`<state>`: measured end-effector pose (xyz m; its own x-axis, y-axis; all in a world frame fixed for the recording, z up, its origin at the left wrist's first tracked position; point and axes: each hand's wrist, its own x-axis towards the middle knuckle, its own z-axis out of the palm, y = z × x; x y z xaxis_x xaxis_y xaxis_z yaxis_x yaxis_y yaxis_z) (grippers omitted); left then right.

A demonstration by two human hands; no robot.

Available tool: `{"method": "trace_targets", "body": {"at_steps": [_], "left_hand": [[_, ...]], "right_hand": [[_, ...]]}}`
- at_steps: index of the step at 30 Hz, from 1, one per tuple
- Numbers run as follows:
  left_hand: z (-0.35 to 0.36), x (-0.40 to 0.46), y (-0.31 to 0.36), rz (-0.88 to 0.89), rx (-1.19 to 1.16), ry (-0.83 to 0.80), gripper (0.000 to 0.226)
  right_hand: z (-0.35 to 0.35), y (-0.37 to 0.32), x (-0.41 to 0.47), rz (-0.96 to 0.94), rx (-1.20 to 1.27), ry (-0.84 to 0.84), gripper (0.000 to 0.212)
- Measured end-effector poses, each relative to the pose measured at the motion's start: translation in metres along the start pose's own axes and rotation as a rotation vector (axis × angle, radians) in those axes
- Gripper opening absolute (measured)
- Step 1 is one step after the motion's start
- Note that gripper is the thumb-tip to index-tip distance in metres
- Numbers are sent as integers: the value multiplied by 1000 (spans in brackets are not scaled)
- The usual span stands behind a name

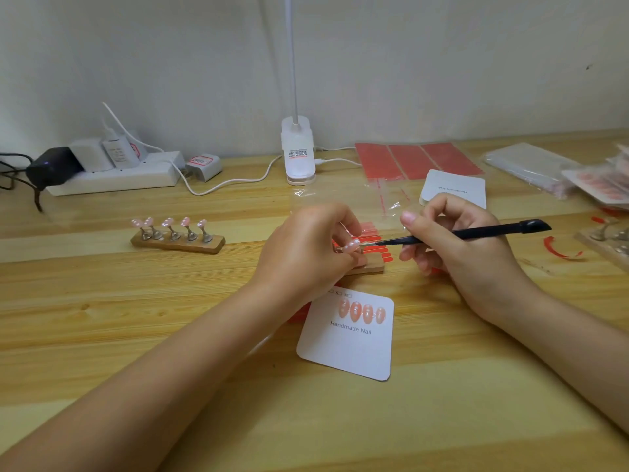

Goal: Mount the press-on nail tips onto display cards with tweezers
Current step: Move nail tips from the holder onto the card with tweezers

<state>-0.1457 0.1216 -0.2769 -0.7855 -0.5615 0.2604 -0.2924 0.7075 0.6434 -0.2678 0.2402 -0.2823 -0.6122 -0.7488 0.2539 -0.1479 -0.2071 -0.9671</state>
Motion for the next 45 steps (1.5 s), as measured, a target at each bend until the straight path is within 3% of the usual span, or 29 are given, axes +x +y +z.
{"method": "trace_targets", "body": {"at_steps": [16,25,33,38,45], "left_hand": [[1,1,-1,17,-23,9,26],[0,-1,0,1,-2,-15,35],[-12,-4,3,23,82,-143,35],[-26,-9,1,102,178,-173,48],[-41,-46,-8,261,346,26,25]], "right_hand": [[8,-2,-3,-17,49,-20,16],[8,-7,-2,119,315,44,16],[8,-5,-3,148,331,89,17],[8,-5,-3,158,325,97,17],[5,-5,-1,153,313,129,19]]}}
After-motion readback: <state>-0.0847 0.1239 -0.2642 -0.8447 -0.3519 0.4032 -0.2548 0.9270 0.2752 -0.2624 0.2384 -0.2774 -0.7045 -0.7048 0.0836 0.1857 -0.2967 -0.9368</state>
